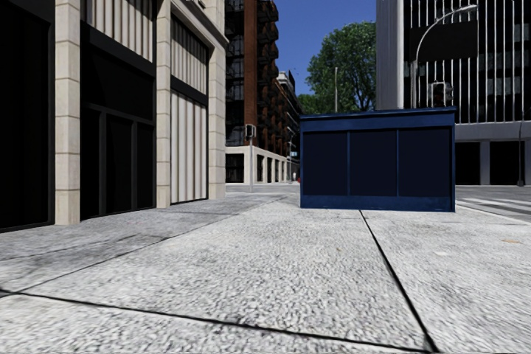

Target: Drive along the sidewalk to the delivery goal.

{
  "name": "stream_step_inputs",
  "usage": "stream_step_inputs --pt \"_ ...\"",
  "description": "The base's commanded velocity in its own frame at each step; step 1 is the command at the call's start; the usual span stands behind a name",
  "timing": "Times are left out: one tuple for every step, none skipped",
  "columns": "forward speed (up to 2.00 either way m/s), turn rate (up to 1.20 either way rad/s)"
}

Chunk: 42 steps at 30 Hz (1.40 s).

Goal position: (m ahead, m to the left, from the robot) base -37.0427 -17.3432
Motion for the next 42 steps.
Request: stream_step_inputs --pt "2.00 0.49" --pt "2.00 0.24" --pt "2.00 0.18" --pt "2.00 0.17" --pt "2.00 0.10" --pt "2.00 0.00" --pt "2.00 0.00" --pt "2.00 0.00" --pt "2.00 0.00" --pt "2.00 0.00" --pt "2.00 0.00" --pt "2.00 0.00" --pt "2.00 0.00" --pt "2.00 0.00" --pt "2.00 0.00" --pt "2.00 0.00" --pt "2.00 0.00" --pt "2.00 0.00" --pt "2.00 0.00" --pt "2.00 0.00" --pt "2.00 0.00" --pt "2.00 0.14" --pt "2.00 0.40" --pt "2.00 0.66" --pt "2.00 0.66" --pt "2.00 0.72" --pt "2.00 0.74" --pt "2.00 0.74" --pt "2.00 0.00" --pt "2.00 0.00" --pt "2.00 0.00" --pt "2.00 0.00" --pt "2.00 0.00" --pt "2.00 0.00" --pt "2.00 0.00" --pt "2.00 0.00" --pt "2.00 0.00" --pt "2.00 0.00" --pt "2.00 0.00" --pt "2.00 0.00" --pt "2.00 0.00" --pt "2.00 0.00"
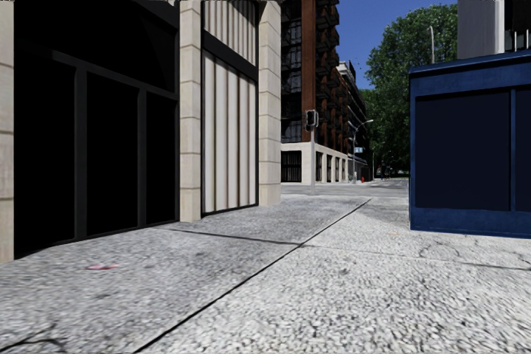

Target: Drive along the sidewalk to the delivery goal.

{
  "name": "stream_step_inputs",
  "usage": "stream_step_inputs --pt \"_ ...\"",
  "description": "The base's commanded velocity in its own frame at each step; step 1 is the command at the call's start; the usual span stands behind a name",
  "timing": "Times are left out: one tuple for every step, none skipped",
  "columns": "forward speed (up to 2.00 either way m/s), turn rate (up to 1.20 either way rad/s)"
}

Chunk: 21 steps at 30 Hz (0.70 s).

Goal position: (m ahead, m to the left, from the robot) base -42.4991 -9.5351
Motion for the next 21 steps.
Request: stream_step_inputs --pt "2.00 0.00" --pt "2.00 0.00" --pt "2.00 0.00" --pt "2.00 0.00" --pt "2.00 0.00" --pt "2.00 0.00" --pt "2.00 0.00" --pt "2.00 0.00" --pt "2.00 0.00" --pt "2.00 0.00" --pt "2.00 0.00" --pt "2.00 0.00" --pt "2.00 0.00" --pt "2.00 0.00" --pt "2.00 0.00" --pt "2.00 0.00" --pt "2.00 0.00" --pt "1.97 0.00" --pt "1.96 0.00" --pt "1.95 0.00" --pt "1.95 -0.05"
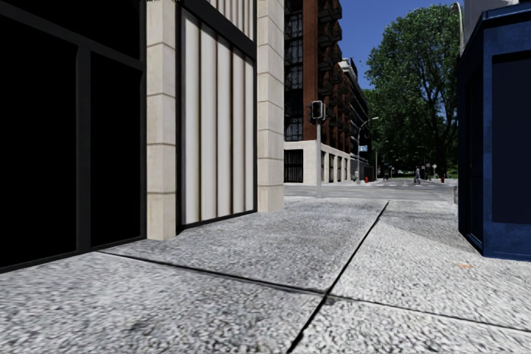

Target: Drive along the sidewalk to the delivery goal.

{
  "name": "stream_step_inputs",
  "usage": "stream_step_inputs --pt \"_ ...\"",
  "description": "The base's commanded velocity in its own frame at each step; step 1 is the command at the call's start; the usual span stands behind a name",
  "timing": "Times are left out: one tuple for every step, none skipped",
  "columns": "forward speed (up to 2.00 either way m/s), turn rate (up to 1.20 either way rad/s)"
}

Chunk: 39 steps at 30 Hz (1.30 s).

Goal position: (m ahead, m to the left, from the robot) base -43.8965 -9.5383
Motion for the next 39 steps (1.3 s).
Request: stream_step_inputs --pt "1.95 -0.05" --pt "1.95 -0.23" --pt "1.95 -0.76" --pt "1.95 -0.93" --pt "1.95 -1.20" --pt "1.95 -1.20" --pt "1.95 -1.20" --pt "1.95 -0.82" --pt "1.95 -0.04" --pt "1.95 -0.04" --pt "1.95 0.00" --pt "1.95 0.00" --pt "1.95 0.00" --pt "1.95 0.00" --pt "1.95 0.00" --pt "1.95 0.00" --pt "1.95 0.00" --pt "1.95 0.00" --pt "1.95 0.00" --pt "1.95 0.00" --pt "1.95 0.00" --pt "1.95 0.00" --pt "1.94 0.00" --pt "1.94 0.00" --pt "1.94 0.00" --pt "1.94 0.00" --pt "1.94 0.00" --pt "1.94 0.00" --pt "1.94 -0.22" --pt "1.94 -0.48" --pt "1.94 -0.97" --pt "1.94 -1.04" --pt "1.94 -1.20" --pt "1.94 -1.20" --pt "1.94 -1.20" --pt "1.94 -1.13" --pt "1.94 -0.65" --pt "1.94 -0.50" --pt "1.94 -0.08"
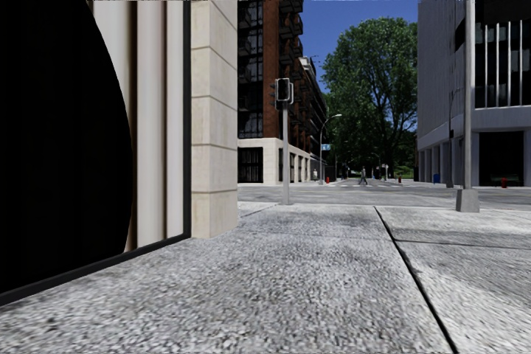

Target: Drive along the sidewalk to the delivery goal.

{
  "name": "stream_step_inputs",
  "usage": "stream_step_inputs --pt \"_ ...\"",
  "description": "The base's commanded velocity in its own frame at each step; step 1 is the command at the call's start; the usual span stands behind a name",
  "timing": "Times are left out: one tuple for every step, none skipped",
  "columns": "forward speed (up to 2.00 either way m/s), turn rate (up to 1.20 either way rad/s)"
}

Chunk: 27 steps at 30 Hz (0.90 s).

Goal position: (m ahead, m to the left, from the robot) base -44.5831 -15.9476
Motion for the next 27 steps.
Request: stream_step_inputs --pt "1.94 -0.02" --pt "1.94 0.00" --pt "1.94 0.00" --pt "1.93 0.00" --pt "1.93 0.00" --pt "1.93 0.00" --pt "1.93 0.00" --pt "1.91 0.00" --pt "1.86 0.00" --pt "1.86 0.00" --pt "1.81 0.00" --pt "1.75 -0.46" --pt "1.70 -0.73" --pt "1.68 -0.98" --pt "1.67 -1.20" --pt "1.67 -1.20" --pt "1.67 -1.20" --pt "1.67 -1.20" --pt "1.67 -1.20" --pt "1.67 -0.04" --pt "1.67 -0.01" --pt "1.67 -0.01" --pt "1.67 0.00" --pt "1.67 0.00" --pt "1.67 0.00" --pt "1.67 0.00" --pt "1.67 0.00"
